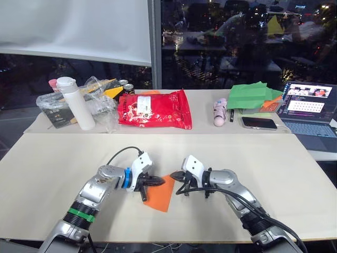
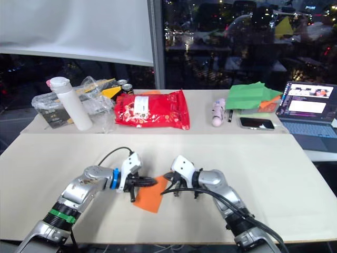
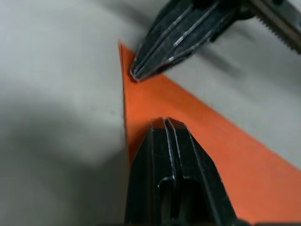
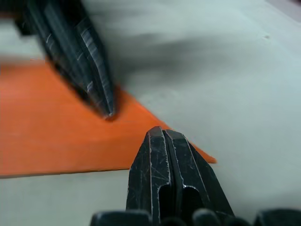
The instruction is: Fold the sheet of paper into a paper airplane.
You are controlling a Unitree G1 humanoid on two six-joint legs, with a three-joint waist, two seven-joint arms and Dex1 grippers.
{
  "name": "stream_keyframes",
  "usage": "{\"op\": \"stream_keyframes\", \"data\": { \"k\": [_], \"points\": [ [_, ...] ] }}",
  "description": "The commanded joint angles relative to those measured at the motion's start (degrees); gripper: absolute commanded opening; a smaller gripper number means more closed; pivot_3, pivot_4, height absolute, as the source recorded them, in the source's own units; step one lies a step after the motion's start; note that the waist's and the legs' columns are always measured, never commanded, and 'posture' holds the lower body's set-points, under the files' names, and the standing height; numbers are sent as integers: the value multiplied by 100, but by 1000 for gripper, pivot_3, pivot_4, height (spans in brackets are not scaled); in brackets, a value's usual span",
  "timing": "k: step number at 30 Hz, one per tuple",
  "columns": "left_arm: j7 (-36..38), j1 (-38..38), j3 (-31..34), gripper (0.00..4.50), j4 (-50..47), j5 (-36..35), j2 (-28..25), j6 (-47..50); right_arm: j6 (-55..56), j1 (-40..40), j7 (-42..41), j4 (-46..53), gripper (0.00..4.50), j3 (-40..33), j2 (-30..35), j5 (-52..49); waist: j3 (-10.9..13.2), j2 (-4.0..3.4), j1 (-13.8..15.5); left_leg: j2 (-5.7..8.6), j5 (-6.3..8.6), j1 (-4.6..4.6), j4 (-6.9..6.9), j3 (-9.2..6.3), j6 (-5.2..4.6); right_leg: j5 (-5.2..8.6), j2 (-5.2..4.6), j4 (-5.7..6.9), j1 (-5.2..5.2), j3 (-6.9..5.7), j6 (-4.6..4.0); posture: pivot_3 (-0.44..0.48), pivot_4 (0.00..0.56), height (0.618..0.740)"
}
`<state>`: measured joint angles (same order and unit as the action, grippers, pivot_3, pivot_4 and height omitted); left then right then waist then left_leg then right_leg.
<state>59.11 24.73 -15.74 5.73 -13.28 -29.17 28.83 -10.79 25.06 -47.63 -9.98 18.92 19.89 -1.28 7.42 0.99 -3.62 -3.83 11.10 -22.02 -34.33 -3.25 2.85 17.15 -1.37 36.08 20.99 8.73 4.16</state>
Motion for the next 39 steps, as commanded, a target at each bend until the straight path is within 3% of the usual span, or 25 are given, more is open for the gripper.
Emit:
{"op": "stream_keyframes", "data": {
  "k": [1,11,17,27,39],
  "points": [
    [-279,-222,-127,0,198,268,118,-147,54,-62,80,-180,38,-130,28,16,-3,-4,7,1,0,2,-2,1,0,0,-2,0,-4,0,0,0,150,712],
    [-240,-241,-23,0,151,179,50,-141,887,41,68,-1020,38,-466,61,-51,-5,-6,8,1,0,14,-9,1,0,1,-1,-1,-21,0,0,0,150,712],
    [-142,-187,57,0,192,111,-4,-92,1004,-24,-158,-586,38,-924,-33,-697,-3,-8,-19,0,0,9,-9,0,0,0,-1,0,-17,0,0,0,150,712],
    [-148,-17,111,0,366,122,27,-137,763,-284,-241,-462,38,-401,-174,-315,-3,-8,-43,0,0,10,-7,0,0,1,0,2,-15,0,0,0,150,712],
    [32,42,7,0,460,160,-18,-196,156,-737,-782,694,38,374,440,122,-9,-13,-38,-1,0,12,-4,0,0,2,1,1,-13,0,-1,0,150,712]
  ]
}}
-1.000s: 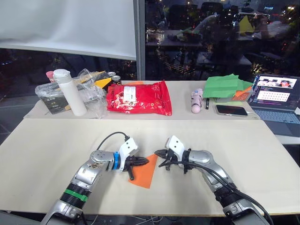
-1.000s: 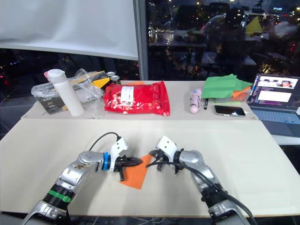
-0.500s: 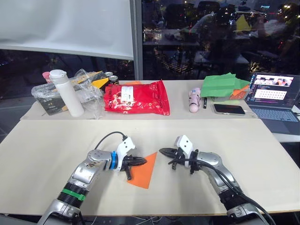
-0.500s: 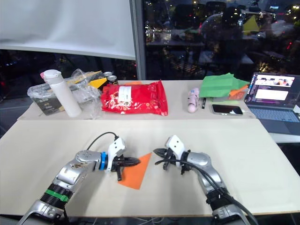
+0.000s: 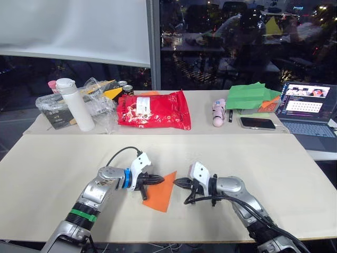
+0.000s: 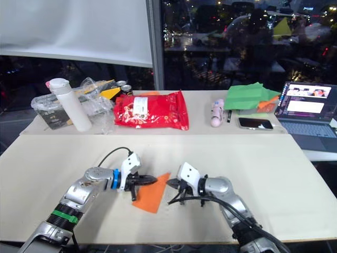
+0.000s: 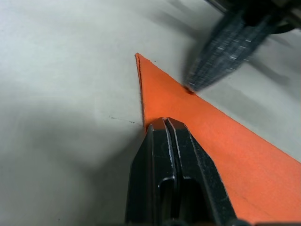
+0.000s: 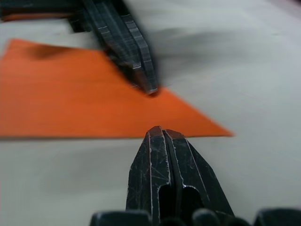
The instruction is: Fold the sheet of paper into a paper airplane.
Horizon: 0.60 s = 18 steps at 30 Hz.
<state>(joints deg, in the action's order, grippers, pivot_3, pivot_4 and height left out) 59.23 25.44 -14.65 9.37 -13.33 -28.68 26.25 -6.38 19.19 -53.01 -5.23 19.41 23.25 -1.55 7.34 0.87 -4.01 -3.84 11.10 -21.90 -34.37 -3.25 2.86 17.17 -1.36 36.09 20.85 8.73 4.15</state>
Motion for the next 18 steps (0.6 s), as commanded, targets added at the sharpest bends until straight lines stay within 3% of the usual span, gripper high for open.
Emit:
{"op": "stream_keyframes", "data": {
  "k": [1,10,15,18],
  "points": [
    [44,-25,-117,0,96,166,-73,73,-331,-181,-319,389,38,444,191,215,-1,-1,3,0,0,2,0,0,0,0,0,0,0,0,0,0,150,712],
    [324,-72,-229,0,-96,129,-262,328,-967,-351,-181,1446,38,712,288,348,-5,1,-4,-2,0,-2,9,0,0,5,1,-1,11,0,-7,0,150,712],
    [397,-40,-263,0,-143,133,-296,405,-1470,-135,-70,1787,38,111,426,43,-4,3,18,0,0,-10,9,1,0,5,0,-1,17,0,-7,0,150,712],
    [400,-3,-281,0,-94,143,-262,390,-1430,197,51,1367,38,-329,389,-174,-1,5,23,1,0,-16,7,1,0,5,-1,-1,19,0,-7,0,150,712]
  ]
}}
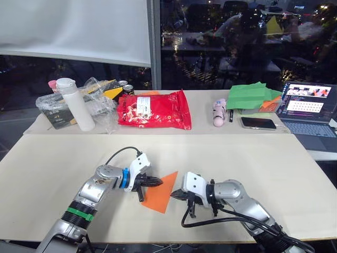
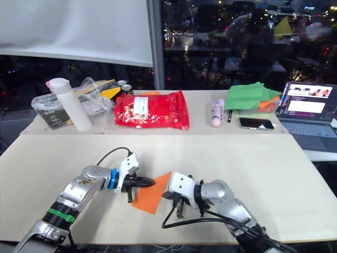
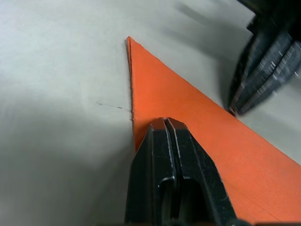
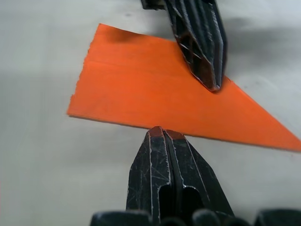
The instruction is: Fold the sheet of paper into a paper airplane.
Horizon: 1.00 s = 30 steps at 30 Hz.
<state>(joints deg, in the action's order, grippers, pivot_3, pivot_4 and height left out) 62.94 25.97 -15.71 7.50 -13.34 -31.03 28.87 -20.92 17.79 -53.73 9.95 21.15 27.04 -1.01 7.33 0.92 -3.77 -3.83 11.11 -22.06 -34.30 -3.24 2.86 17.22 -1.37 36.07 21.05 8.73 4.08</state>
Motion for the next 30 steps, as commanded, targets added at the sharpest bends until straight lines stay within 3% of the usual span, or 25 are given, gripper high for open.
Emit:
{"op": "stream_keyframes", "data": {
  "k": [1,7,11,30],
  "points": [
    [27,-44,-179,0,105,146,-16,127,89,437,135,-329,38,-545,9,-226,0,0,-3,0,0,1,-1,1,0,0,0,0,0,0,0,0,150,712],
    [-3,-34,-209,0,136,149,56,95,622,802,221,-1480,38,-311,-436,-38,0,0,-2,-1,0,2,4,-1,-1,0,1,0,-1,0,0,0,150,712],
    [-47,-45,-210,0,154,157,114,79,834,729,160,-1737,38,-156,-506,76,0,-3,12,1,0,0,1,1,-1,0,-1,0,-4,0,0,0,150,712],
    [144,248,-377,0,660,277,412,-208,34,-310,-143,-276,38,537,-468,-161,-11,-6,31,0,0,8,-3,-1,0,0,1,2,-9,-1,0,0,150,712]
  ]
}}
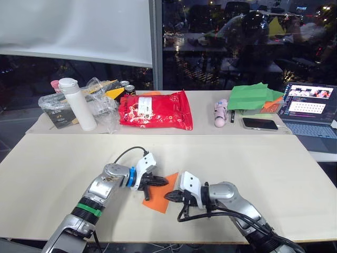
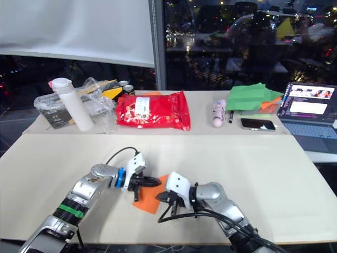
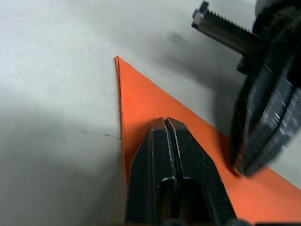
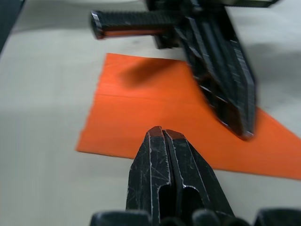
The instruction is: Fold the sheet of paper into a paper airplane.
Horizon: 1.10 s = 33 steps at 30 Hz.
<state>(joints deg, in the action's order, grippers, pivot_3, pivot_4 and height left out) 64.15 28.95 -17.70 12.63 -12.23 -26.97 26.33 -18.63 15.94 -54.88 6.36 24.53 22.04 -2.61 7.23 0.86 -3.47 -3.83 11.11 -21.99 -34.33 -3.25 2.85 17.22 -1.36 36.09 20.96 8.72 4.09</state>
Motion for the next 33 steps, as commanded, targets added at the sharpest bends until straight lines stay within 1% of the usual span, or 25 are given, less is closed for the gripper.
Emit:
{"op": "stream_keyframes", "data": {
  "k": [1,9,13,16,19,22,25,33],
  "points": [
    [27,-46,-179,0,152,173,17,48,-222,-136,-31,106,38,209,41,-1,0,0,0,0,0,0,0,0,0,0,0,0,0,0,0,0,150,712],
    [111,-63,-186,0,191,217,6,17,-289,-310,-127,276,38,350,152,-78,-3,3,0,0,0,1,0,0,0,0,0,-1,0,0,0,0,150,712],
    [173,-28,-222,0,255,243,20,-19,-575,-633,-316,639,38,293,320,-473,-6,6,12,0,0,-1,0,0,0,1,0,-2,0,0,-1,0,150,712],
    [183,19,-233,0,334,256,79,-53,-839,-822,-340,893,38,-24,454,-887,-7,6,20,0,0,-2,0,0,0,2,0,-3,0,0,-2,0,150,712],
    [179,52,-235,0,471,280,146,-130,-1179,-807,-276,1234,38,-455,524,-1395,-6,7,55,1,0,-5,-3,0,0,2,-1,-4,1,0,-2,0,150,712],
    [158,85,-211,0,613,281,237,-201,-1473,-614,-68,1456,38,-914,532,-1739,-5,8,85,2,0,-12,-7,0,0,1,-1,-4,7,1,-2,0,150,712],
    [130,157,-161,0,727,269,318,-220,-1542,-318,204,1395,38,-1064,463,-1692,-5,8,87,2,0,-12,-7,0,0,1,-1,-4,8,1,-2,0,150,712],
    [39,275,-24,0,825,284,384,-171,-1224,255,623,289,38,8,209,-606,-5,8,104,2,0,-17,-8,0,0,1,0,-4,12,0,-2,0,150,712]
  ]
}}
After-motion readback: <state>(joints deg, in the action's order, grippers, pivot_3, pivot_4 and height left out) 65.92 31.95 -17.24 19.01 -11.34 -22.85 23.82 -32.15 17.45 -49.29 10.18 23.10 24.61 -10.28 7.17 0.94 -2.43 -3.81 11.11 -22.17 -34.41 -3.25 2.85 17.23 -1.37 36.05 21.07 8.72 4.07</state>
